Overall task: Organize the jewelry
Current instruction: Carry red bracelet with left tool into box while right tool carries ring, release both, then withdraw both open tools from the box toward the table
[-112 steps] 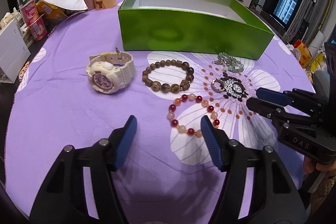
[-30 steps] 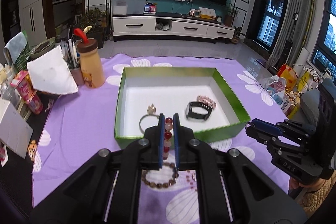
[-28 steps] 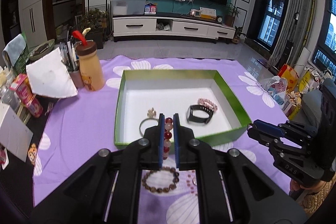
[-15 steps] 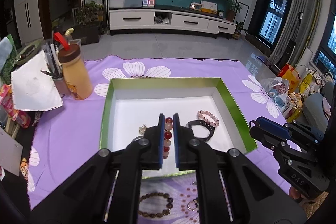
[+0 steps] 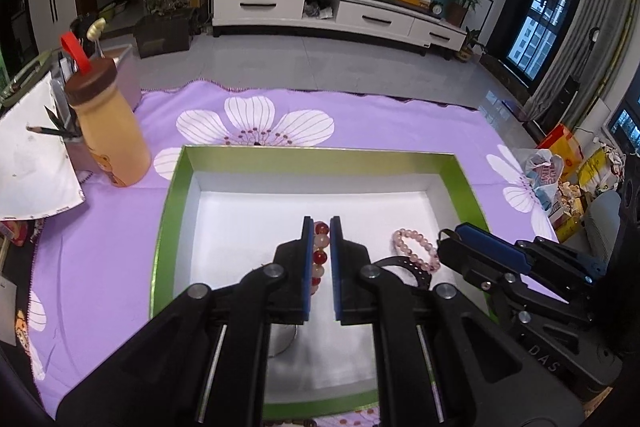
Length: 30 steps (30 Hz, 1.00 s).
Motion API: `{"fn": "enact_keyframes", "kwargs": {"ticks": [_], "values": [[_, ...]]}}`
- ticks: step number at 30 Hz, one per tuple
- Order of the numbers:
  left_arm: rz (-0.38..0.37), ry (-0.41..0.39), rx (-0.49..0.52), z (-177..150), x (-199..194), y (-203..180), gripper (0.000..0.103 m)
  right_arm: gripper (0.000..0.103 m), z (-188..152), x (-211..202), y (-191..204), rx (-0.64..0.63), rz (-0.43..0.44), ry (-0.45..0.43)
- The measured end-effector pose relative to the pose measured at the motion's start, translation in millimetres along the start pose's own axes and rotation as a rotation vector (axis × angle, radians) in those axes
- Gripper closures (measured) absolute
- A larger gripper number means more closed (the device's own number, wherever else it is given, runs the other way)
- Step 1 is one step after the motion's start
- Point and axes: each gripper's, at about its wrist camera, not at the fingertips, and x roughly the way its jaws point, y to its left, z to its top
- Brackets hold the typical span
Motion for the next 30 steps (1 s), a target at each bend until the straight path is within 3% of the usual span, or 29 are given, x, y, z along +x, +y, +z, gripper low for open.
{"fn": "enact_keyframes", "kwargs": {"ticks": [13, 16, 18, 23, 30], "values": [[0.003, 0.064, -0.045, 0.1, 37.0, 9.3, 0.095, 0.084, 5.6, 44.5, -3.5, 0.051, 0.000, 0.078], [0.011, 0.070, -0.051, -0.3, 41.6, 10.8, 0.095, 0.078, 5.2, 50.3, -4.6, 0.058, -0.009, 0.092], [0.015, 0.068, -0.057, -0.2, 41.5, 12.3, 0.079, 0.074, 4.4, 50.7, -6.0, 0.065, -0.009, 0.092], [0.026, 0.038, -0.047, 0.6, 27.6, 13.7, 0.069, 0.073, 2.9, 36.8, -10.3, 0.073, -0.011, 0.069], [0.056, 0.001, -0.032, -7.2, -1.8, 12.2, 0.042, 0.069, -7.6, -4.8, -15.2, 0.082, -0.008, 0.011]]}}
